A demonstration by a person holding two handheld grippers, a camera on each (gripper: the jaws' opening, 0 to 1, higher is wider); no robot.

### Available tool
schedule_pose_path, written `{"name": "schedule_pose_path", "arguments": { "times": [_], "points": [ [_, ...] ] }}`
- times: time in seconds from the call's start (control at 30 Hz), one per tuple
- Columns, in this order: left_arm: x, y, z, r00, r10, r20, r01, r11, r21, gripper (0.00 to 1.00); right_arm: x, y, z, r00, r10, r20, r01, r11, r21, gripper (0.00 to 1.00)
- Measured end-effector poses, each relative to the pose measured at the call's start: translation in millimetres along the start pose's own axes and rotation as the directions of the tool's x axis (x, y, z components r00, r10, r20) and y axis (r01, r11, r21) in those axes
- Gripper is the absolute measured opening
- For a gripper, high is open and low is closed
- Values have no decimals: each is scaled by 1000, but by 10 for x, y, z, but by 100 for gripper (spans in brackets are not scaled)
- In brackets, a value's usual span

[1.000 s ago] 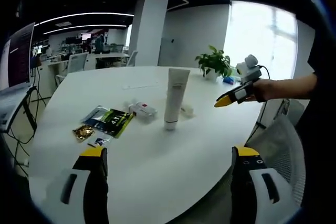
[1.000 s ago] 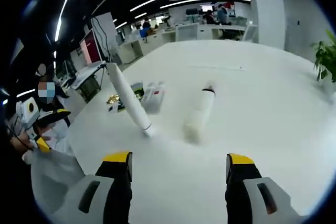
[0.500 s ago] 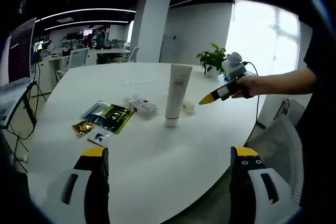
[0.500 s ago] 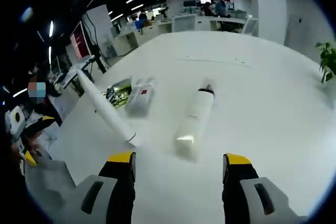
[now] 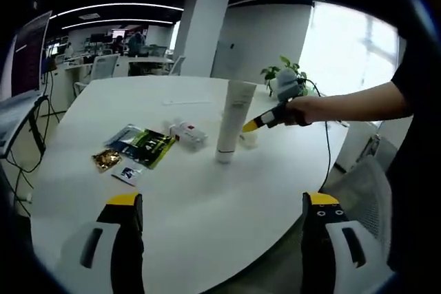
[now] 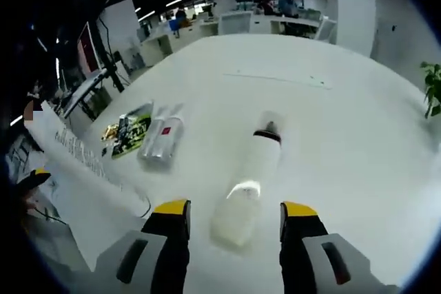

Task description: Arrange the skincare products in the storage area until every visible bottle or jar stands upright without overlapping.

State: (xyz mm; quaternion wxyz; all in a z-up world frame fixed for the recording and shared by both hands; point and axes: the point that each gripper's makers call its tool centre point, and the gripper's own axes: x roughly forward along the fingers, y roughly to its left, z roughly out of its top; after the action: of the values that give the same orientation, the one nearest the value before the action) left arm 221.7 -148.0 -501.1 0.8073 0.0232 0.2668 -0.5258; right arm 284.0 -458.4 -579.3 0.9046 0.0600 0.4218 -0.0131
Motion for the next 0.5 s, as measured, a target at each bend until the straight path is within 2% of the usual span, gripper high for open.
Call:
{"name": "schedule_pose_path", "arguments": {
  "times": [0.03,0.07,0.17,0.27,0.37,0.5],
  "points": [
    [3,-1,-3,1000,-1,-3,1,1000,-3,89,19,-8,0,1000,-4,-5,4,1000,-8,42],
    [3,0,-3,1000,0,-4,0,1000,-4,89,108,-68,-28,999,-19,-40,18,1000,-25,41],
    [-4,10,6,1000,6,-1,-6,1000,-16,88,175,-58,-31,998,-29,-54,30,999,18,42],
    [-7,1,21,1000,9,2,-9,1000,-24,88,262,-92,-24,996,-43,-75,43,999,7,38],
    [0,-13,24,1000,7,-3,-7,1000,-27,88,405,-165,51,995,-59,-83,59,998,3,36],
    [8,-28,26,1000,-4,-9,3,998,-59,88,432,-232,101,990,-97,-99,98,995,12,30]
  ]
}}
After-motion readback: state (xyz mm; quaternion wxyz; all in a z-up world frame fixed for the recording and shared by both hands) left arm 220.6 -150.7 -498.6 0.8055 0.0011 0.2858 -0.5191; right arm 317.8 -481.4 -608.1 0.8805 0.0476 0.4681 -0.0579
